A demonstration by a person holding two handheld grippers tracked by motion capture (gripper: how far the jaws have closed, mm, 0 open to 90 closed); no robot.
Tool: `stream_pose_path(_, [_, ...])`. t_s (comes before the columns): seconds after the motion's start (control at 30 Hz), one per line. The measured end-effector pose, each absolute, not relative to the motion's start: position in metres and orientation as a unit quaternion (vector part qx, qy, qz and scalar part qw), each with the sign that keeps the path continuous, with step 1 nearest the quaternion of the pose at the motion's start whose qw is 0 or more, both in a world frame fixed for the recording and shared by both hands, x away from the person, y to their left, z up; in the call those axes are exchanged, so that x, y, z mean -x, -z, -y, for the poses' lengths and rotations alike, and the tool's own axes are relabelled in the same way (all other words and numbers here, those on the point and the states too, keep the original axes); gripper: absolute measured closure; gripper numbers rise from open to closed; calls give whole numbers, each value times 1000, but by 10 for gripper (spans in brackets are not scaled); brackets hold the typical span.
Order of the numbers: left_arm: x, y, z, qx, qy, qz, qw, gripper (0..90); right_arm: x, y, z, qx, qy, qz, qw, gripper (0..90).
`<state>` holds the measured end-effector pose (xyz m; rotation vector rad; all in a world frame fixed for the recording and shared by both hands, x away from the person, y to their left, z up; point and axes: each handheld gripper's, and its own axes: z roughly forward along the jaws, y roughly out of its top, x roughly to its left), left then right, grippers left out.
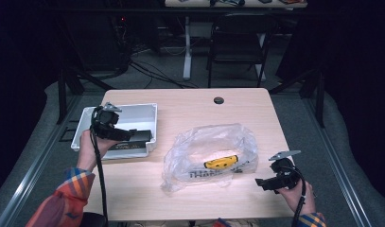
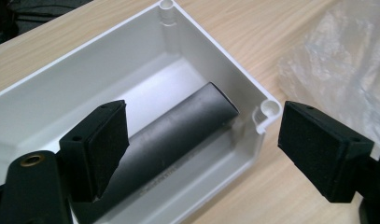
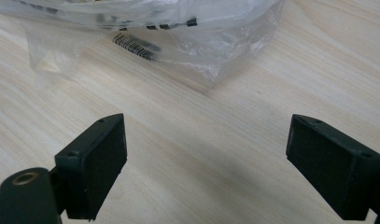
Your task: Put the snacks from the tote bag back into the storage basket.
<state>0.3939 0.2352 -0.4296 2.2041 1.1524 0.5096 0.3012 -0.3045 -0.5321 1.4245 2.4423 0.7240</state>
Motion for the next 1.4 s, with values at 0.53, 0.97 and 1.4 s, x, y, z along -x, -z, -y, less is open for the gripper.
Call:
stream_pose_path(0.53, [-338,443,-242,-836,-189,-423,293,149,-301,532,304,-485,-249,-831,111,116])
stream_pose_path(0.97, [-309,484,-248,-838,-151,-442,281,145,-301,532,303,-483,-248,-832,110,116])
stream_pose_path(1.4, [-302,511,-249,-836,-141,-451,281,141,-302,534,303,-481,-245,-835,110,116])
